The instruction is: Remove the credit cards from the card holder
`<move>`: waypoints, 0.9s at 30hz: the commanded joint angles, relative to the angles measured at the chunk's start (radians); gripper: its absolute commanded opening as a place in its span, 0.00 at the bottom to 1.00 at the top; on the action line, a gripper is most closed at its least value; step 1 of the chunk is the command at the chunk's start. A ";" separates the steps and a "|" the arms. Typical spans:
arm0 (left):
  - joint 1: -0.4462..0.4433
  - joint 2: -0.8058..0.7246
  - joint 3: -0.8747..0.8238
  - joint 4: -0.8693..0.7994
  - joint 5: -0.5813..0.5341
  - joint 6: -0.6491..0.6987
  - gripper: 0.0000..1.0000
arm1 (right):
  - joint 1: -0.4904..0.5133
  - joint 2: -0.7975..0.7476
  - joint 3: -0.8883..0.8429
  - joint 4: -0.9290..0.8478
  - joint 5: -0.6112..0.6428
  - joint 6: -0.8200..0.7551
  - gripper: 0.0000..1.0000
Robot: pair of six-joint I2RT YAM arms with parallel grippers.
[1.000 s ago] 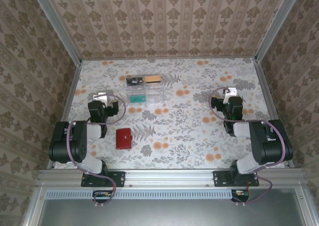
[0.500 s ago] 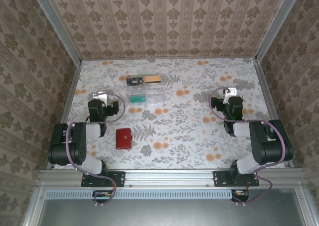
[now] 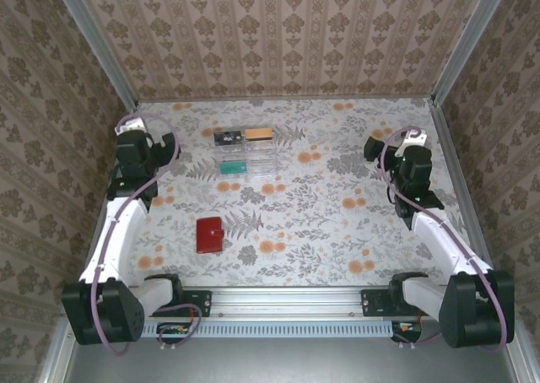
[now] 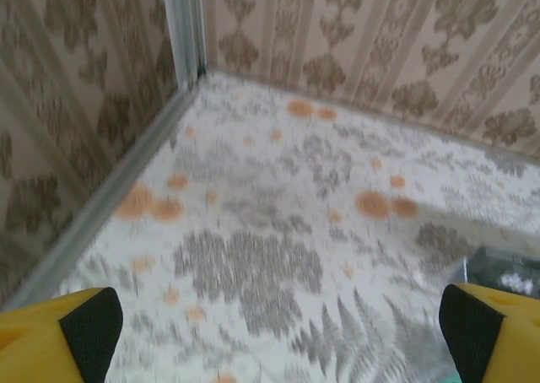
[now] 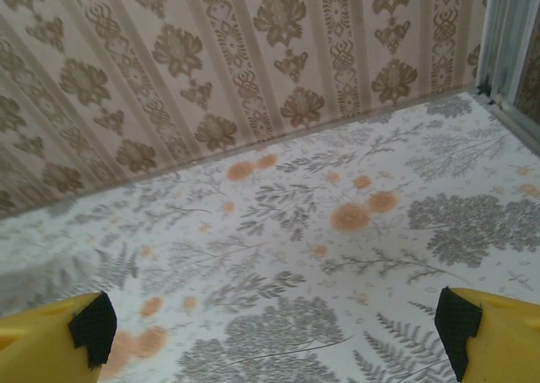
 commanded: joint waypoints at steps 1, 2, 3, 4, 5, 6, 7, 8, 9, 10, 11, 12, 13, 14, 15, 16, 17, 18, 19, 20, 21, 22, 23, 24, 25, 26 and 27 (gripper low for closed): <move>0.002 -0.059 -0.050 -0.283 0.086 -0.173 1.00 | -0.004 -0.018 0.054 -0.208 -0.072 0.131 1.00; -0.001 -0.079 -0.077 -0.305 0.107 -0.199 1.00 | -0.003 -0.024 0.061 -0.223 -0.090 0.144 1.00; -0.006 -0.094 -0.097 -0.329 0.120 -0.227 1.00 | -0.001 -0.032 0.070 -0.240 -0.111 0.153 1.00; -0.015 -0.110 -0.124 -0.354 0.134 -0.265 1.00 | 0.003 -0.038 0.079 -0.263 -0.119 0.167 1.00; -0.023 -0.123 -0.151 -0.368 0.163 -0.294 0.98 | 0.007 -0.042 0.094 -0.298 -0.128 0.178 1.00; -0.036 -0.132 -0.177 -0.376 0.188 -0.315 0.96 | 0.014 -0.043 0.112 -0.334 -0.136 0.182 1.00; -0.056 -0.141 -0.204 -0.383 0.202 -0.348 0.96 | 0.025 -0.041 0.134 -0.383 -0.142 0.183 1.00; -0.079 -0.146 -0.225 -0.387 0.208 -0.372 0.95 | 0.039 -0.040 0.153 -0.419 -0.143 0.179 1.00; -0.108 -0.151 -0.252 -0.387 0.212 -0.392 0.94 | 0.058 -0.040 0.171 -0.453 -0.144 0.168 1.00; -0.139 -0.154 -0.276 -0.389 0.209 -0.413 0.93 | 0.078 -0.040 0.188 -0.488 -0.135 0.158 1.00; -0.168 -0.155 -0.291 -0.391 0.205 -0.426 0.93 | 0.097 -0.041 0.199 -0.511 -0.124 0.152 1.00; -0.203 -0.155 -0.304 -0.397 0.194 -0.437 0.93 | 0.118 -0.043 0.209 -0.529 -0.115 0.147 1.00; -0.231 -0.155 -0.319 -0.405 0.178 -0.447 0.93 | 0.137 -0.047 0.216 -0.542 -0.109 0.142 1.00; -0.249 -0.155 -0.330 -0.414 0.166 -0.452 0.93 | 0.157 -0.050 0.222 -0.551 -0.100 0.136 1.00; -0.264 -0.155 -0.342 -0.418 0.161 -0.452 0.94 | 0.182 -0.054 0.229 -0.562 -0.085 0.128 1.00; -0.268 -0.155 -0.357 -0.415 0.167 -0.453 0.94 | 0.204 -0.057 0.235 -0.573 -0.069 0.118 1.00; -0.270 -0.155 -0.370 -0.402 0.186 -0.450 0.94 | 0.223 -0.058 0.241 -0.579 -0.055 0.111 1.00; -0.272 -0.154 -0.388 -0.380 0.210 -0.449 0.94 | 0.243 -0.057 0.248 -0.590 -0.042 0.103 1.00; -0.274 -0.150 -0.407 -0.358 0.232 -0.454 0.93 | 0.259 -0.054 0.255 -0.602 -0.036 0.100 1.00; -0.277 -0.146 -0.421 -0.336 0.248 -0.459 0.93 | 0.268 -0.052 0.261 -0.610 -0.033 0.099 1.00; -0.284 -0.138 -0.436 -0.311 0.268 -0.459 0.91 | 0.280 -0.050 0.266 -0.619 -0.029 0.098 1.00; -0.291 -0.128 -0.446 -0.288 0.286 -0.461 0.90 | 0.290 -0.049 0.270 -0.627 -0.024 0.098 1.00; -0.300 -0.119 -0.453 -0.270 0.298 -0.465 0.89 | 0.298 -0.050 0.271 -0.630 -0.023 0.098 1.00; -0.313 -0.108 -0.461 -0.243 0.311 -0.469 0.89 | 0.304 -0.050 0.271 -0.633 -0.022 0.099 1.00; -0.327 -0.095 -0.469 -0.215 0.323 -0.472 0.88 | 0.312 -0.052 0.272 -0.636 -0.021 0.098 1.00; -0.343 -0.085 -0.476 -0.192 0.328 -0.477 0.88 | 0.316 -0.053 0.273 -0.638 -0.019 0.100 1.00; -0.359 -0.073 -0.481 -0.168 0.332 -0.487 0.88 | 0.322 -0.055 0.274 -0.643 -0.018 0.100 1.00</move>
